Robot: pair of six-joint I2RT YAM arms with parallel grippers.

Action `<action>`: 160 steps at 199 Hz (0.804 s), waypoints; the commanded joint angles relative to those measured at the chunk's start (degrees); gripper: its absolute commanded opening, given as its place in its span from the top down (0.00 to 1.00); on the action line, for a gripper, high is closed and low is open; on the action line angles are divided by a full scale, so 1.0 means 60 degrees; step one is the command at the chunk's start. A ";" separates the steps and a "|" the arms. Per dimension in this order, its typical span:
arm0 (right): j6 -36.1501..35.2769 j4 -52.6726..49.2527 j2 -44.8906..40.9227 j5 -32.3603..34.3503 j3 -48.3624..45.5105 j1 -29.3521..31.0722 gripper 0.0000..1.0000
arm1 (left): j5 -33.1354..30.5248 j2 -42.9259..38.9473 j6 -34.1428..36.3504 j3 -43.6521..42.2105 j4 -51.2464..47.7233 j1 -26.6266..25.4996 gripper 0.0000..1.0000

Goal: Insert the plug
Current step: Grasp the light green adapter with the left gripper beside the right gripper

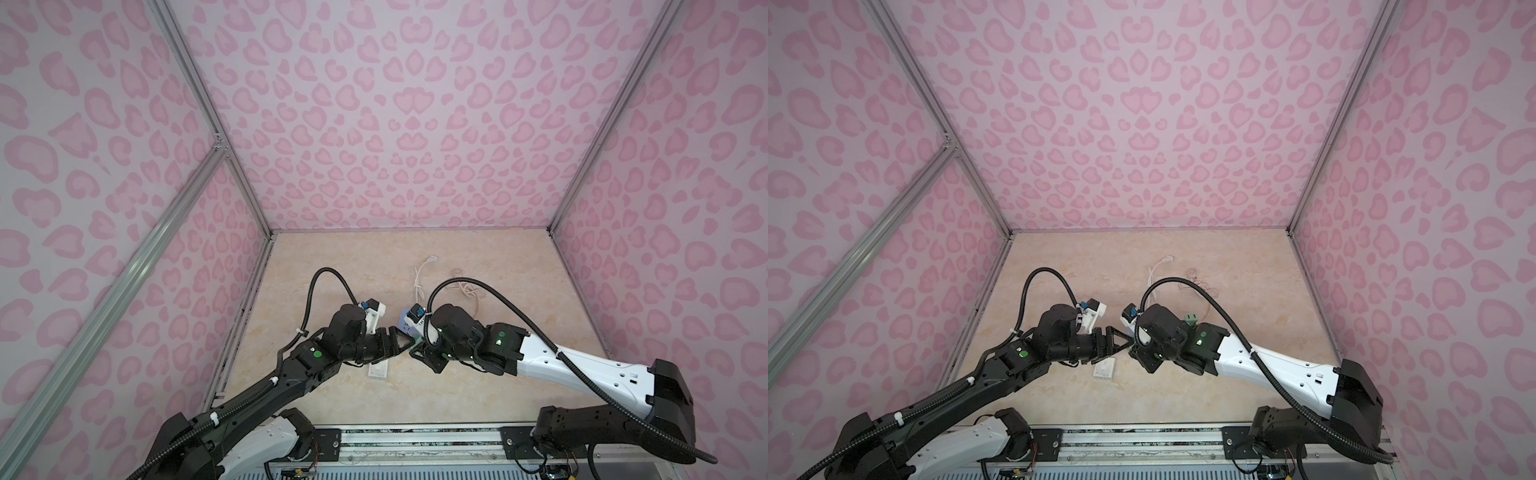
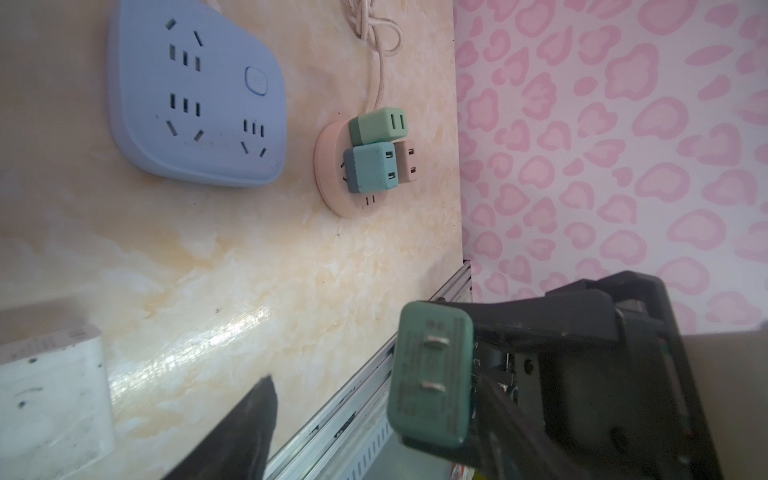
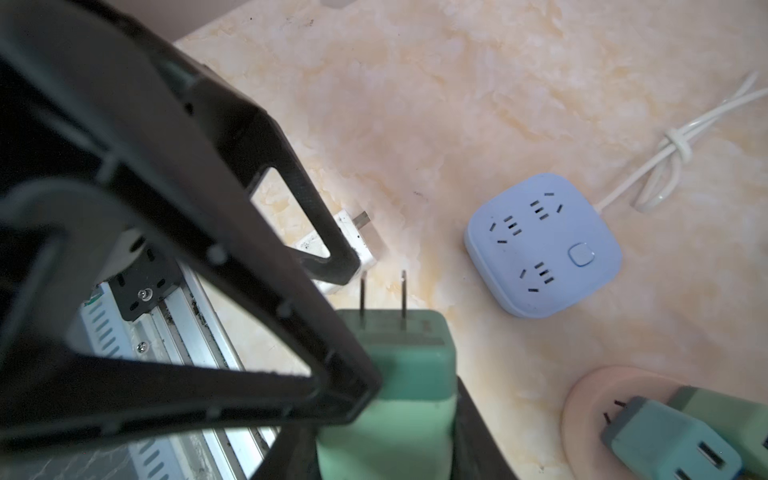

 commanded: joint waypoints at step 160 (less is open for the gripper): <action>-0.0030 0.0814 0.0346 -0.0159 0.0073 -0.0068 1.00 | 0.0907 0.0514 -0.0031 0.0191 0.0959 -0.0290 0.96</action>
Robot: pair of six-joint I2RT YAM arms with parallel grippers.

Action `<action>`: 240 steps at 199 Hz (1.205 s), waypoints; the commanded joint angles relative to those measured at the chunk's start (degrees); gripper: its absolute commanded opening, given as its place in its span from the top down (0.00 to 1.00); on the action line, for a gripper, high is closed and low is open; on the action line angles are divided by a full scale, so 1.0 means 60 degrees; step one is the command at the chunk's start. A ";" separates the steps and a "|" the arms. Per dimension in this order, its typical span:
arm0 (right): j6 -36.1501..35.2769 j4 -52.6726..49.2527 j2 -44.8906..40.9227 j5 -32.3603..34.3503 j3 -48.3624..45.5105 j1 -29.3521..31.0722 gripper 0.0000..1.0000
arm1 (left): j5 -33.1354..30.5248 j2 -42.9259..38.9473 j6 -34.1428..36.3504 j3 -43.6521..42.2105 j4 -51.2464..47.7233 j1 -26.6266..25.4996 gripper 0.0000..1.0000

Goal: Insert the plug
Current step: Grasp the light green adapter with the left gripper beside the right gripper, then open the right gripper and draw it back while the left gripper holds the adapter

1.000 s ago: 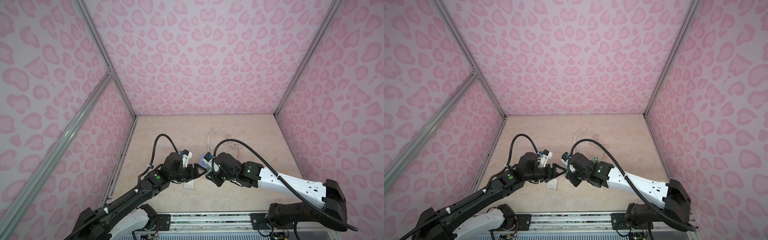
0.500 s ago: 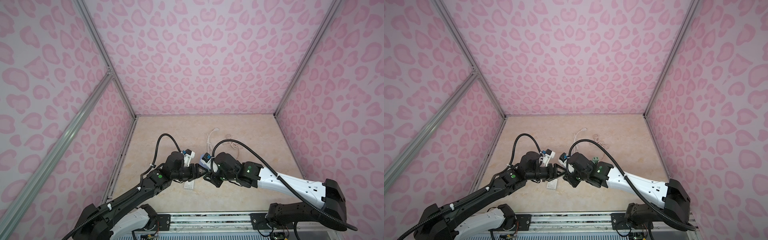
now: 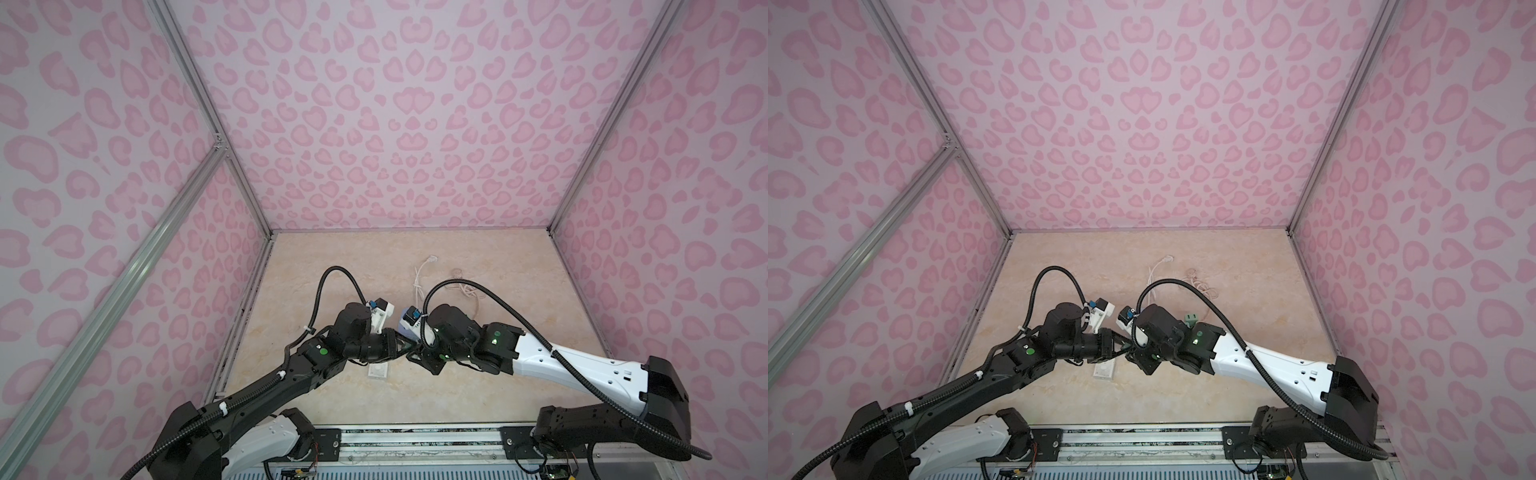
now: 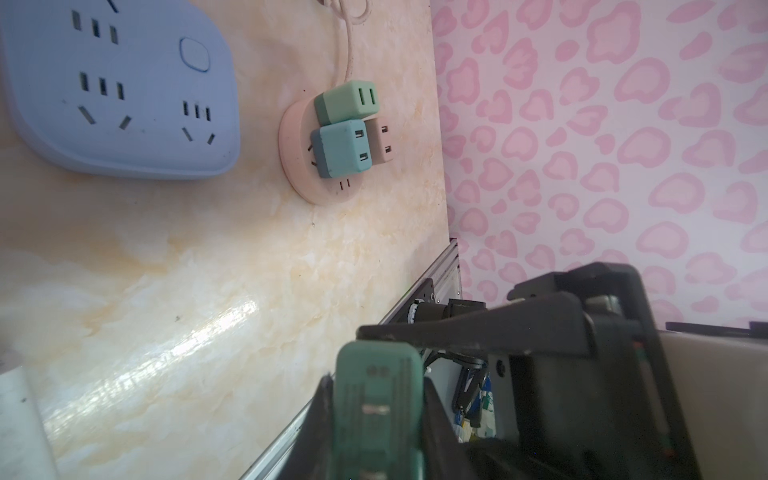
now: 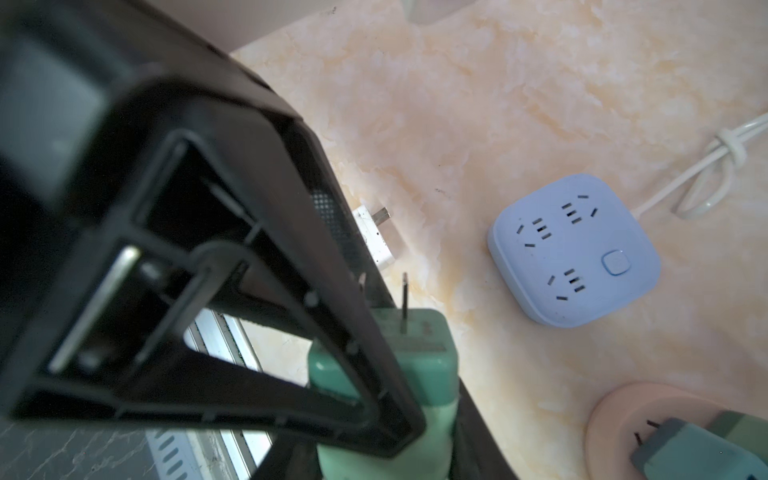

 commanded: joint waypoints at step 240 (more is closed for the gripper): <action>0.0065 0.2715 -0.4276 0.1983 -0.2586 -0.0275 0.50 | -0.0448 -0.0213 -0.4854 0.1452 0.0482 0.0532 0.97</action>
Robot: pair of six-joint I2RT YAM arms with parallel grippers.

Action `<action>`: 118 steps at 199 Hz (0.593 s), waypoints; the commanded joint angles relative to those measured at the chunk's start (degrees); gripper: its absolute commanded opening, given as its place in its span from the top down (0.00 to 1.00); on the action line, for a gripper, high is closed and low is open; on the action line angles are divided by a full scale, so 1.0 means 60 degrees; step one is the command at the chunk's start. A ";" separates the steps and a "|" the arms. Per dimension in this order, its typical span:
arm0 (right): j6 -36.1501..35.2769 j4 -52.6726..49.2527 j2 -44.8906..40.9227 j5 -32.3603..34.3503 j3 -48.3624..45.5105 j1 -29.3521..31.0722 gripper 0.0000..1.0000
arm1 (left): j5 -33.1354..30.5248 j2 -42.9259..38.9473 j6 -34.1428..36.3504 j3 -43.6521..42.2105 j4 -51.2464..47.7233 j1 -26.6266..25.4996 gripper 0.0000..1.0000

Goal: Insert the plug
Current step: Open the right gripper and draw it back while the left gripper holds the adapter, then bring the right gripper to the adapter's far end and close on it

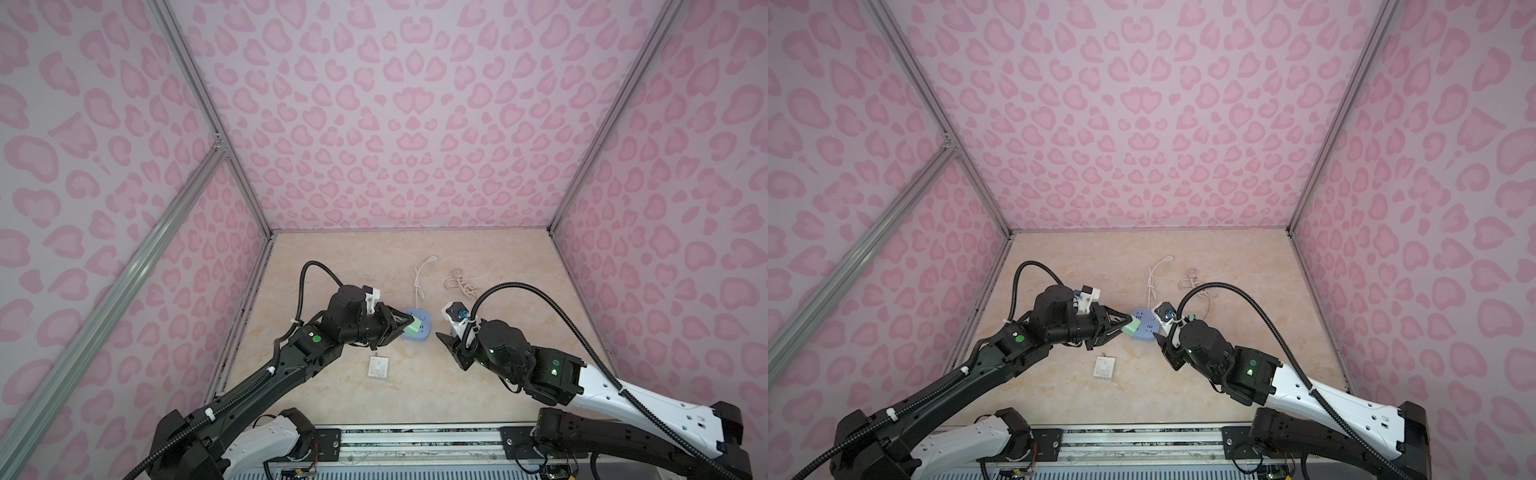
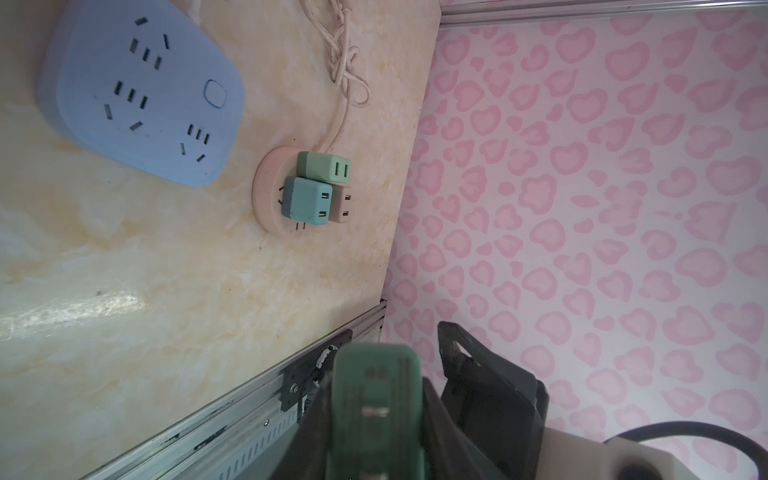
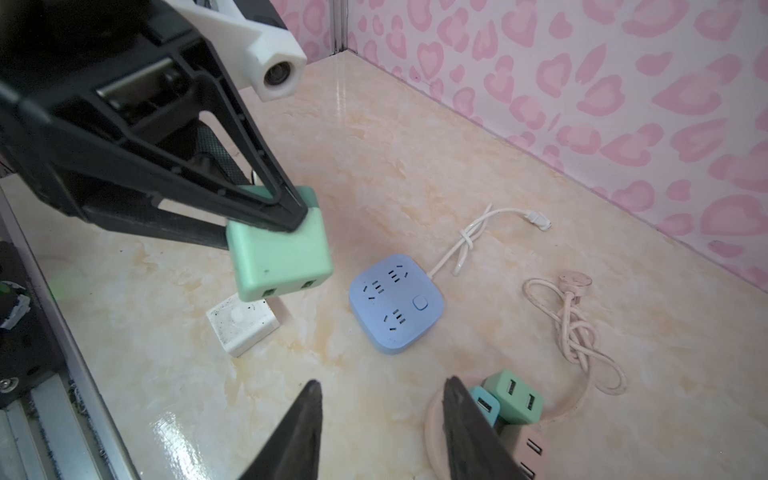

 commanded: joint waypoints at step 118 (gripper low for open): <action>0.2355 0.4866 0.0363 -0.6845 -0.0941 -0.2952 0.25 | 0.0069 -0.0294 -0.3872 -0.1493 0.5413 0.0175 0.97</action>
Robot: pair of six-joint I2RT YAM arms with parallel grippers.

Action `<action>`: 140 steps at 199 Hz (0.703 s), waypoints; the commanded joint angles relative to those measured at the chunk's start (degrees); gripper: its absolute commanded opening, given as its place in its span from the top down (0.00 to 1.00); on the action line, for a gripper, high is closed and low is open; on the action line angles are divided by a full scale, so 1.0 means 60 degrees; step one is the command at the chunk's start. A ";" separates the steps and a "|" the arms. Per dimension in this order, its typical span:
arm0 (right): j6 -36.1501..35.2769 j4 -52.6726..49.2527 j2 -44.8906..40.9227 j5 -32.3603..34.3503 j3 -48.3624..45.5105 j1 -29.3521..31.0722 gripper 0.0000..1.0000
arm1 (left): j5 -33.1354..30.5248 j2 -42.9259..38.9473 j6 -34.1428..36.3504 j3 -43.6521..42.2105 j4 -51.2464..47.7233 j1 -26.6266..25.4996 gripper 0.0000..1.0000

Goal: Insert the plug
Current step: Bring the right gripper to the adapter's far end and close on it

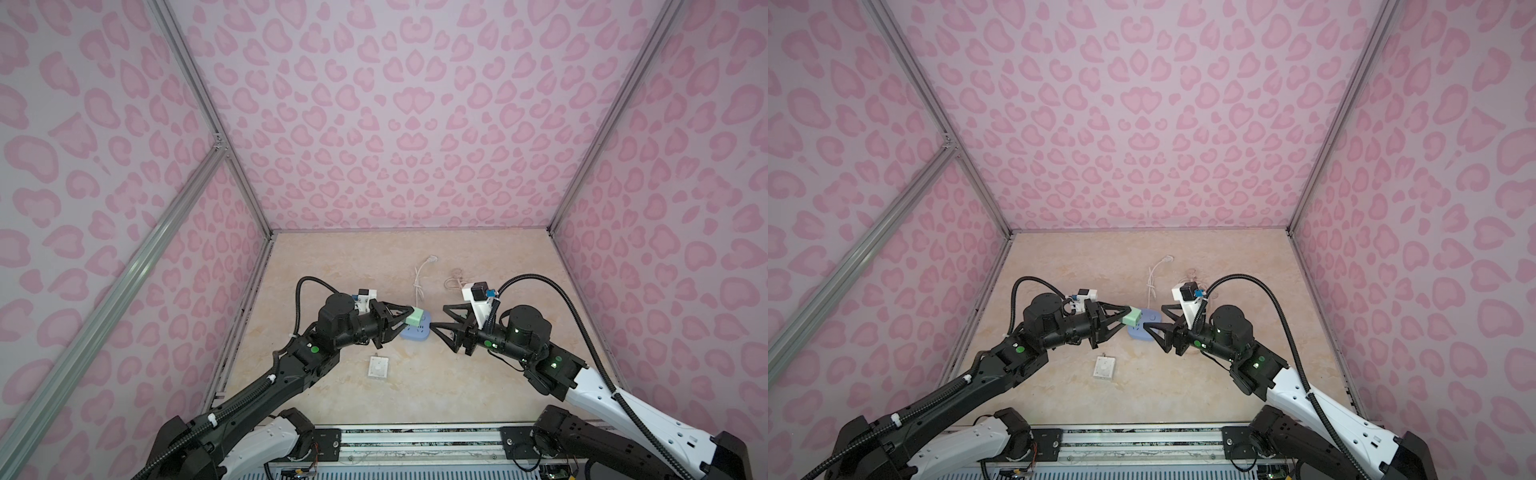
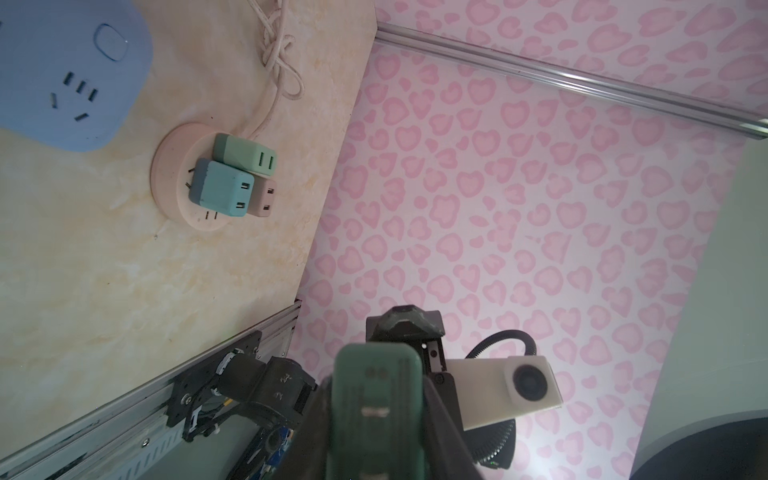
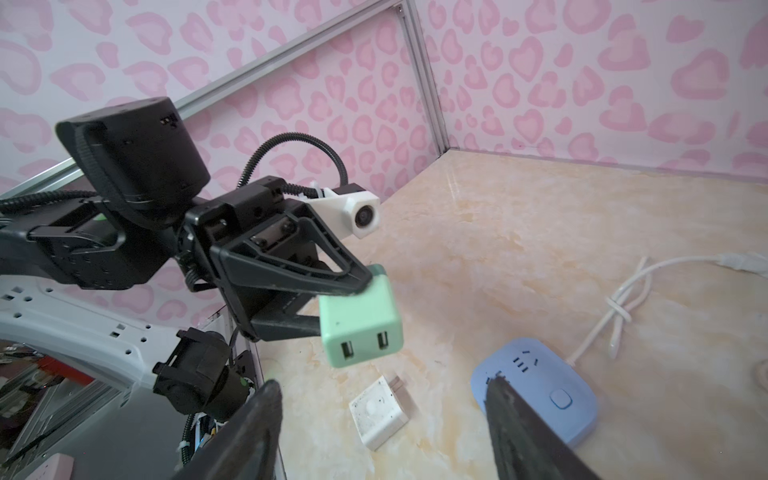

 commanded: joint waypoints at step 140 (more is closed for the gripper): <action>-0.0648 0.0375 0.1513 -0.0792 0.1283 0.0005 0.40 | 0.0239 0.0163 -0.1399 -0.0338 0.3146 0.0010 0.97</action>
